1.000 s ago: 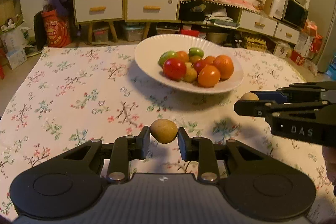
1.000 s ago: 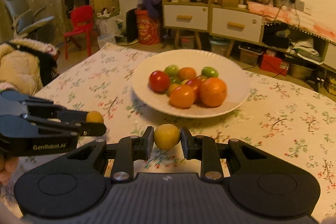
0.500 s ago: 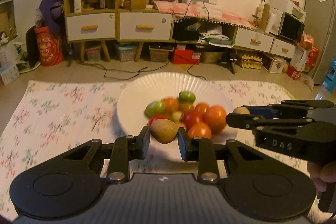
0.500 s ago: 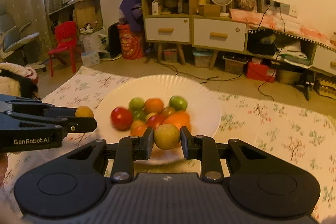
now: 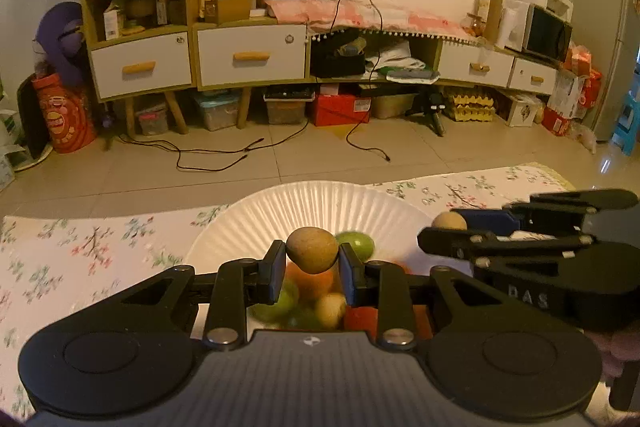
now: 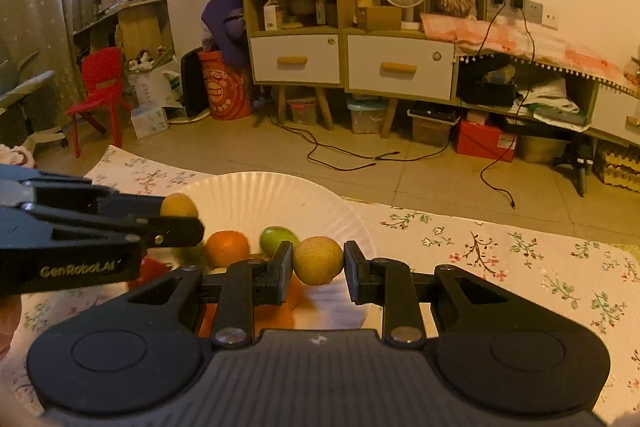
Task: Organize fruits
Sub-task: 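Carry both brown fruits in both grippers over the plate, then open both grippers to drop the brown fruits onto the plate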
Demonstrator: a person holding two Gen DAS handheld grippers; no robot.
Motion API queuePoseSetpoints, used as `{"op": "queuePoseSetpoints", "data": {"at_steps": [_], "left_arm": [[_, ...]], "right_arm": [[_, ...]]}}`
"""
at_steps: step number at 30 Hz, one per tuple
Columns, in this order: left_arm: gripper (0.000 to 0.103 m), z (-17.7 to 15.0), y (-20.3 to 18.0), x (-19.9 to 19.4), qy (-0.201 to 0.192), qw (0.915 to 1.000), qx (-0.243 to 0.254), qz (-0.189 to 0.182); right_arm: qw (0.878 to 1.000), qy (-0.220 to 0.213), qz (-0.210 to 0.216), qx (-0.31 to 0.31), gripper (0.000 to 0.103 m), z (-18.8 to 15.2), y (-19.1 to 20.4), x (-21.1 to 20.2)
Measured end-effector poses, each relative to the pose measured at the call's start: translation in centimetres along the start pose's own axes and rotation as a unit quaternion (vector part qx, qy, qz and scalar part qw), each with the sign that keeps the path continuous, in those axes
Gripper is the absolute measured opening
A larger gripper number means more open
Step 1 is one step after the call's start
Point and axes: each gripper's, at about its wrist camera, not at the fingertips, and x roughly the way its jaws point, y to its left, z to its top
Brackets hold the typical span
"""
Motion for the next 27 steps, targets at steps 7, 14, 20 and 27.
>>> {"op": "queuePoseSetpoints", "data": {"at_steps": [7,14,20,27], "left_arm": [[0.021,1.1,0.6,2.7,0.030,0.9994,-0.016,0.010],[0.021,1.1,0.9,3.8,0.046,0.9987,-0.024,0.005],[0.021,1.5,0.9,4.3,0.052,0.9984,-0.021,0.004],[0.042,1.8,0.8,3.4,0.035,0.9991,-0.026,0.001]], "right_arm": [[1.000,0.013,0.020,0.018,0.025,-0.3,-0.9,1.1],[0.999,0.021,0.028,0.003,0.025,-0.3,-0.9,1.4],[0.999,0.023,0.035,0.002,0.025,0.0,-0.8,1.7],[0.999,0.008,0.031,0.011,0.041,0.3,-0.9,0.9]]}}
